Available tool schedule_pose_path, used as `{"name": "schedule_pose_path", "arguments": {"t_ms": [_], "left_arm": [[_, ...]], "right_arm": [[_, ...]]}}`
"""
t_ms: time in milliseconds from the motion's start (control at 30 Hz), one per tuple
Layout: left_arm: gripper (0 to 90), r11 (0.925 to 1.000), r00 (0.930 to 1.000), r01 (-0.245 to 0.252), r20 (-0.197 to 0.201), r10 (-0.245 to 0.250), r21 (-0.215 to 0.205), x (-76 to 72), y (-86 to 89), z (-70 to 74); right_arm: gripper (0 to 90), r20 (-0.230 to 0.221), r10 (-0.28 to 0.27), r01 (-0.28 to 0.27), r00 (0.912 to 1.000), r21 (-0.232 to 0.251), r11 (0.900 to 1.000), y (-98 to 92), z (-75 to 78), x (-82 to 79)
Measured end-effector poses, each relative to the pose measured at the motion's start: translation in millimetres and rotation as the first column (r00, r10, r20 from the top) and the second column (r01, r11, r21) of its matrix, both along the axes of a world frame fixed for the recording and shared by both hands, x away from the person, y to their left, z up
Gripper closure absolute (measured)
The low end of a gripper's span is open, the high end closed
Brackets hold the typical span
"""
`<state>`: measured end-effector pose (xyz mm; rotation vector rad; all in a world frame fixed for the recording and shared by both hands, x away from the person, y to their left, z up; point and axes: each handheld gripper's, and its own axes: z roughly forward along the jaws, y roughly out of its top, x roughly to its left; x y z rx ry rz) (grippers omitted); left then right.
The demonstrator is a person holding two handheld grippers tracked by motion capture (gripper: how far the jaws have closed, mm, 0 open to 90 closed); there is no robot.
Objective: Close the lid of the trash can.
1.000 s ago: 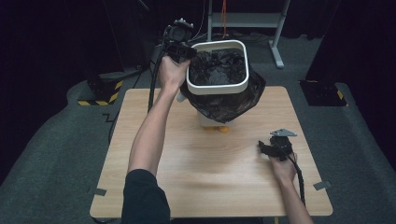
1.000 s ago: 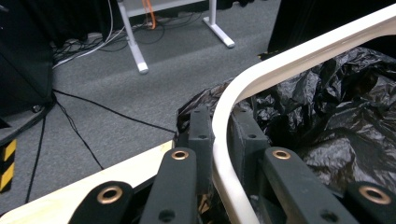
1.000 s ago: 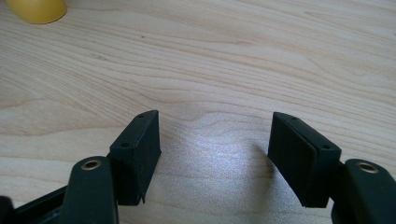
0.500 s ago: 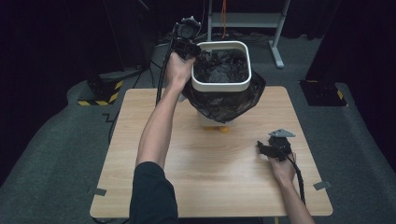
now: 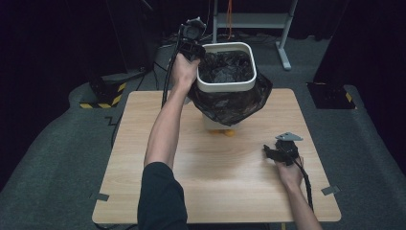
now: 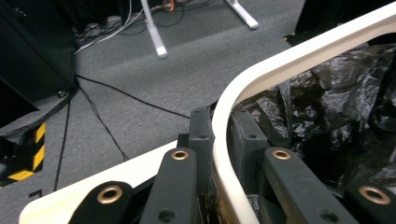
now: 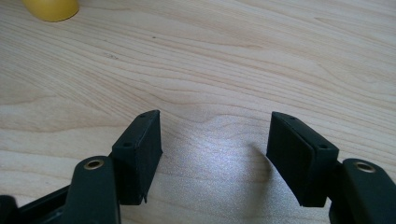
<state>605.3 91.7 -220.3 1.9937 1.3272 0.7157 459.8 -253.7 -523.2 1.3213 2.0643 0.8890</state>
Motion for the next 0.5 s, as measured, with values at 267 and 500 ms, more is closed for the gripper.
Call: {"name": "schedule_pose_path", "arguments": {"t_ms": [267, 500], "left_arm": [[79.7, 0.9985, 1.0000, -0.005, -0.008, 0.005, 0.055, 2.8, -3.1, -3.4], [79.5, 0.9981, 1.0000, 0.000, -0.007, 0.000, 0.062, 2.3, -3.2, -4.6]], "right_arm": [[35.0, 0.000, 0.003, -0.003, 1.0000, -0.001, 1.000, 0.4, 0.0, -0.3], [35.5, -0.019, 0.002, -0.001, 0.9998, 0.020, 1.000, -1.0, 0.1, 0.4]]}}
